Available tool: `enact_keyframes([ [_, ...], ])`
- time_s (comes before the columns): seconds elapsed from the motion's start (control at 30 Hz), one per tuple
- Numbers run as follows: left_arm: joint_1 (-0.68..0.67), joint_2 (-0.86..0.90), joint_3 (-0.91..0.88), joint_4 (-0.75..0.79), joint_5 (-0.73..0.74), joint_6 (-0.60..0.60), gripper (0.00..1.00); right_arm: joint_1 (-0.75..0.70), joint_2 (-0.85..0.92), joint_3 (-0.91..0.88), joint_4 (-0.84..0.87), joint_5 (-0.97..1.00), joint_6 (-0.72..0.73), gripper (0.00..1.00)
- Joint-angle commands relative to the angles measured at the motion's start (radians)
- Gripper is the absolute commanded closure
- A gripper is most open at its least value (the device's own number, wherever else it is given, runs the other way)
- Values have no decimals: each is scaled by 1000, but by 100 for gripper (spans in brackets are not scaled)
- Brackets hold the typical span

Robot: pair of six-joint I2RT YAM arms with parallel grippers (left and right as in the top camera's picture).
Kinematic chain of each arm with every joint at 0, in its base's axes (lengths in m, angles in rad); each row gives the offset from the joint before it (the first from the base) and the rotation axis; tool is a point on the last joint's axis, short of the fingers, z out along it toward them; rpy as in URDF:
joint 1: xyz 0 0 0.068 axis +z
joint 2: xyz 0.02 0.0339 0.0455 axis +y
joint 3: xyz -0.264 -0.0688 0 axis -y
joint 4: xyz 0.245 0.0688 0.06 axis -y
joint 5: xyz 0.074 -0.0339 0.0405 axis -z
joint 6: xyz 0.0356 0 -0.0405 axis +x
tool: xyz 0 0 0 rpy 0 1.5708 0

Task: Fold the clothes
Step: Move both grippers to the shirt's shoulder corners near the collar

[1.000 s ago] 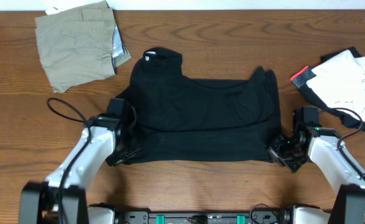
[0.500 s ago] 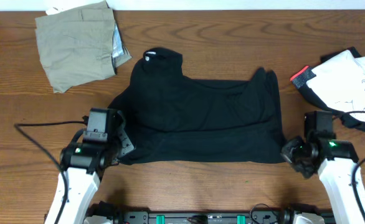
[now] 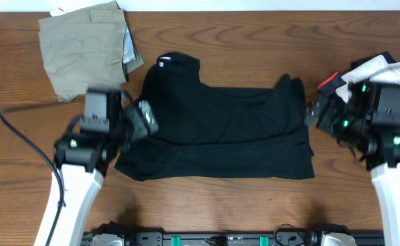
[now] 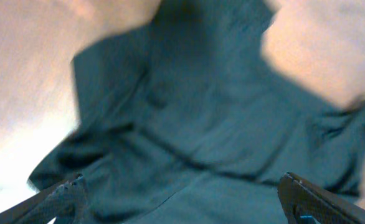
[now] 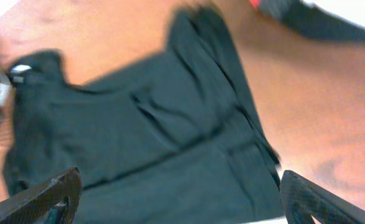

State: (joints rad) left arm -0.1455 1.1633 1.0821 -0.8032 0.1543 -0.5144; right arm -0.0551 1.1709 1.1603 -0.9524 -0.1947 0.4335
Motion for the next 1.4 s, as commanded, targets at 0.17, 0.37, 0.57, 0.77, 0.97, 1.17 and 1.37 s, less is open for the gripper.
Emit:
enact_keyframes([
  [0.17, 5, 372, 349, -38, 211, 111, 2, 42, 324, 235, -7, -20, -110, 1],
  [0.37, 5, 687, 584, -96, 227, 227, 2, 42, 587, 371, 0, -32, -143, 1],
  [0.57, 6, 861, 721, 8, 220, 225, 2, 43, 678, 378, 77, -62, -143, 1],
  [0.77, 10, 966, 815, 74, 219, 137, 2, 44, 688, 377, 153, -71, -208, 1],
  [0.97, 30, 1041, 837, 95, 193, -36, 1, 45, 700, 377, 147, -71, -205, 1],
  [1.17, 58, 1072, 837, 106, 193, -124, 2, 54, 736, 375, 114, -71, -203, 1],
  [1.37, 62, 1085, 837, 156, 186, -119, 2, 65, 772, 372, 96, -71, -207, 1],
])
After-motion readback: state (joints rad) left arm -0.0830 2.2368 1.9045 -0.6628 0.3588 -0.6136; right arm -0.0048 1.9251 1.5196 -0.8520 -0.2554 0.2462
